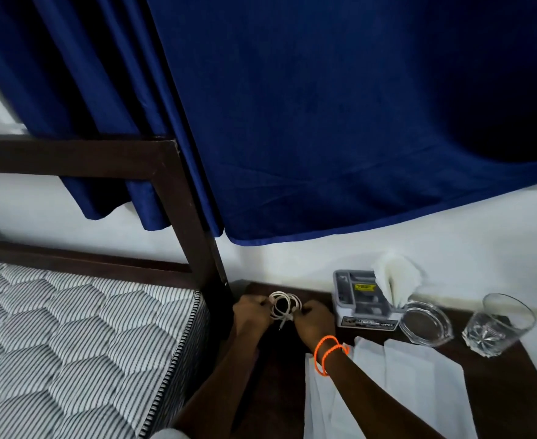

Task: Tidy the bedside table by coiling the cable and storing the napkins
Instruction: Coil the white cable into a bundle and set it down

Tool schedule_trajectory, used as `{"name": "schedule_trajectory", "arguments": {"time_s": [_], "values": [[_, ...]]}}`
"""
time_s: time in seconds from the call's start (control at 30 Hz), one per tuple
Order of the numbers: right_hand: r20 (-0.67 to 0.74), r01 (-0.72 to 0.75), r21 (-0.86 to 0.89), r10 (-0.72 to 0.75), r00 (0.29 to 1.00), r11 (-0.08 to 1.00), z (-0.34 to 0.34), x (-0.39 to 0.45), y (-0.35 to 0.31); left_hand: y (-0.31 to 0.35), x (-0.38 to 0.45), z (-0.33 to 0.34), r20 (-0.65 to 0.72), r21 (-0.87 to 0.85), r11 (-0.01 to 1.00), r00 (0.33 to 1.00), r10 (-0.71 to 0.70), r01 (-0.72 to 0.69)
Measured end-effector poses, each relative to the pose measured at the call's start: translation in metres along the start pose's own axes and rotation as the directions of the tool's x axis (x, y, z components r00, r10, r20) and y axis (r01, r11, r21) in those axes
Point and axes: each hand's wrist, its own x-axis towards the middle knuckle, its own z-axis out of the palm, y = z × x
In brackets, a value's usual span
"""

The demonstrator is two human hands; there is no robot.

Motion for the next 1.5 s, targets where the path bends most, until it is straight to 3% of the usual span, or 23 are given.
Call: {"name": "schedule_trajectory", "arguments": {"time_s": [0.3,0.53,0.97,1.27,1.33,1.4,1.5], "values": [[0.016,-0.013,-0.050,0.014,1.000,0.999,-0.001,0.007,-0.004,0.000,0.003,0.001,0.017,0.057,0.994,0.996,0.088,-0.089],[0.044,0.031,-0.040,-0.030,0.999,0.999,0.001,0.010,0.000,0.007,0.011,0.012,0.105,0.118,0.974,0.978,0.181,-0.193],[0.056,-0.006,-0.042,0.008,0.998,0.999,0.001,0.017,-0.005,0.014,0.020,0.020,0.162,0.317,0.938,0.982,0.094,-0.142],[0.189,-0.202,0.295,0.151,0.970,0.934,-0.010,0.018,-0.010,0.021,0.011,0.005,0.180,0.226,0.973,0.984,0.009,-0.050],[0.157,-0.180,0.363,0.130,0.979,0.914,-0.015,0.012,-0.017,0.023,0.008,-0.003,0.179,0.210,0.976,0.984,0.024,-0.062],[0.123,-0.166,0.467,0.123,0.985,0.868,-0.021,0.001,-0.027,0.030,0.004,-0.015,0.177,0.118,0.992,0.984,0.024,-0.045],[0.222,-0.219,0.618,0.100,0.970,0.755,-0.040,-0.016,-0.043,0.044,-0.009,-0.036,0.274,-0.040,0.998,0.961,-0.029,0.041]]}}
